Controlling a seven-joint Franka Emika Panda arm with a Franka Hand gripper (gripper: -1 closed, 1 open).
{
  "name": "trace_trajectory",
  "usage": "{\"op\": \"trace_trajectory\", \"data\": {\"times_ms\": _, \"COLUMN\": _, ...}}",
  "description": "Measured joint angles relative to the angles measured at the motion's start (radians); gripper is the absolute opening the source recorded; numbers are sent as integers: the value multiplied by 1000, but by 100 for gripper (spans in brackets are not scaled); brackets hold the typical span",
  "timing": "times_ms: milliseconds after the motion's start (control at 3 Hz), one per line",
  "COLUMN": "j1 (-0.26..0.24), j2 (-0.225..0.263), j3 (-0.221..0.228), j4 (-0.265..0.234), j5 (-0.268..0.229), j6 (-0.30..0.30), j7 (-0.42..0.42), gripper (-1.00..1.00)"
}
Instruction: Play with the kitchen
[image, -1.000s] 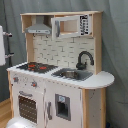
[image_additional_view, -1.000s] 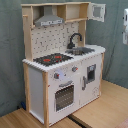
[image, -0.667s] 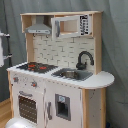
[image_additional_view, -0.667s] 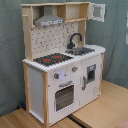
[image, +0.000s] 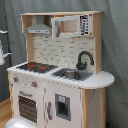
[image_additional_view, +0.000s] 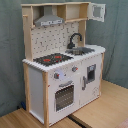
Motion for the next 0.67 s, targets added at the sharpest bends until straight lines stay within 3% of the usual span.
{"op": "trace_trajectory", "data": {"times_ms": 333, "j1": 1, "j2": 1, "j3": -51, "j4": -45, "j5": -82, "j6": 3, "j7": 0, "gripper": 100}}
{"op": "trace_trajectory", "data": {"times_ms": 667, "j1": 0, "j2": 12, "j3": -107, "j4": -103, "j5": -114, "j6": 69, "j7": 31, "gripper": 100}}
